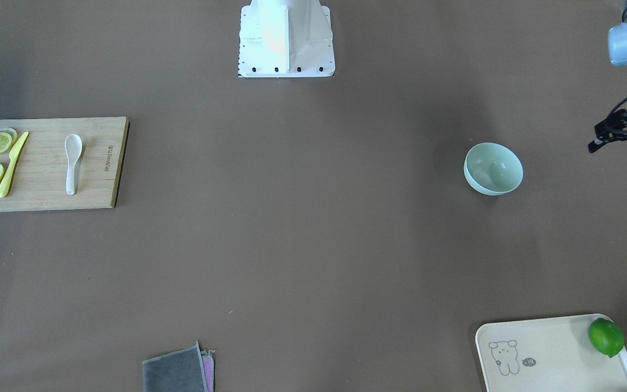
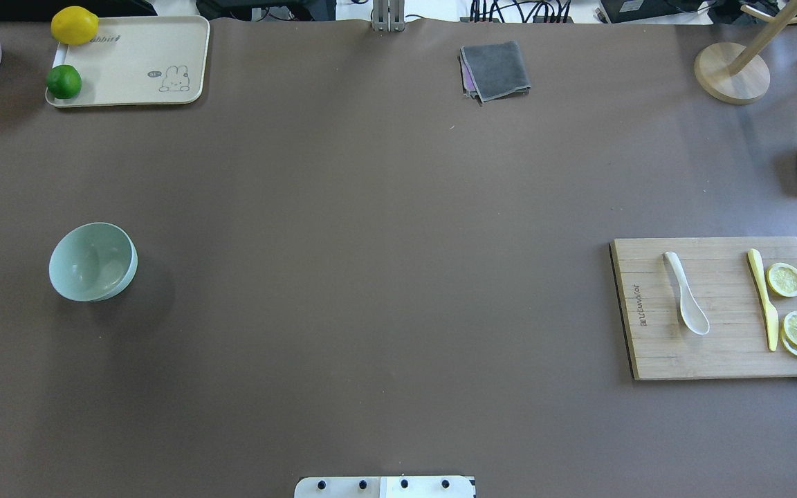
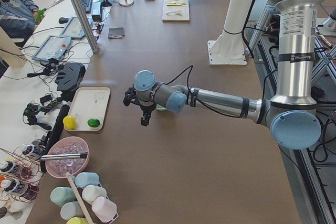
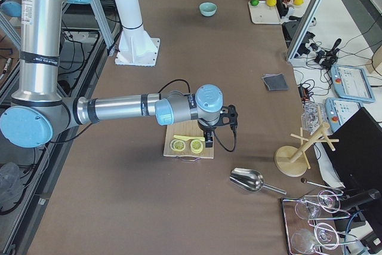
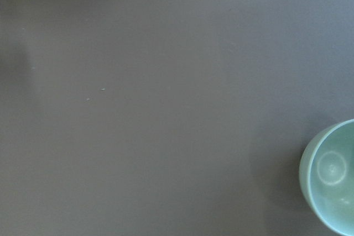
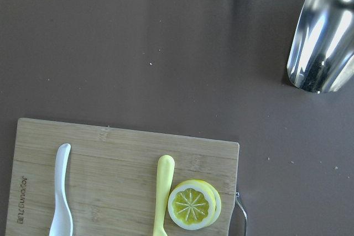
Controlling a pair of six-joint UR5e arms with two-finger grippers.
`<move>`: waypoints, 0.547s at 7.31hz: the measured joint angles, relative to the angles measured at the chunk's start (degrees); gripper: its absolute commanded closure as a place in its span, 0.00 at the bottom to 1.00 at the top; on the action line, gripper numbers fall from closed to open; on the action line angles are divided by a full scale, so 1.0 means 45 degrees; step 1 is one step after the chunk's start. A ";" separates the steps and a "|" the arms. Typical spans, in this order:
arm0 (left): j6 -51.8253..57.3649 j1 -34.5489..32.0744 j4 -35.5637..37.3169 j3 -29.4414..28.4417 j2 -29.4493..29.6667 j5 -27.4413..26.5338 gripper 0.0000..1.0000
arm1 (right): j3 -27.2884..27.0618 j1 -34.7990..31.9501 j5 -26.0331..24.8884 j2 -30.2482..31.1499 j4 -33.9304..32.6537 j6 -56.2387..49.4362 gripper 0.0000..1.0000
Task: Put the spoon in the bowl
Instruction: 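Push the pale green bowl toward the table center with the left gripper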
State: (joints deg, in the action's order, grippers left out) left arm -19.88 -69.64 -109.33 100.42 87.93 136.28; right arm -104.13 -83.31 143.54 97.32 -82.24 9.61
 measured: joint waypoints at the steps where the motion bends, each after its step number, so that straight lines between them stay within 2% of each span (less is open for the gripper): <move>1: -0.1261 0.0921 -0.0797 -0.0014 0.0072 -0.0417 0.02 | -0.0002 0.0209 0.0011 0.0004 0.0358 0.0307 0.00; 4: -0.2742 0.2692 -0.1571 -0.0194 0.0436 -0.1279 0.04 | 0.0012 0.0580 -0.0035 -0.0043 0.0635 0.0531 0.00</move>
State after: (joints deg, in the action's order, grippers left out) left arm -32.22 -57.53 -116.40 99.55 89.89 130.53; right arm -104.07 -80.70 143.38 97.13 -79.38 12.00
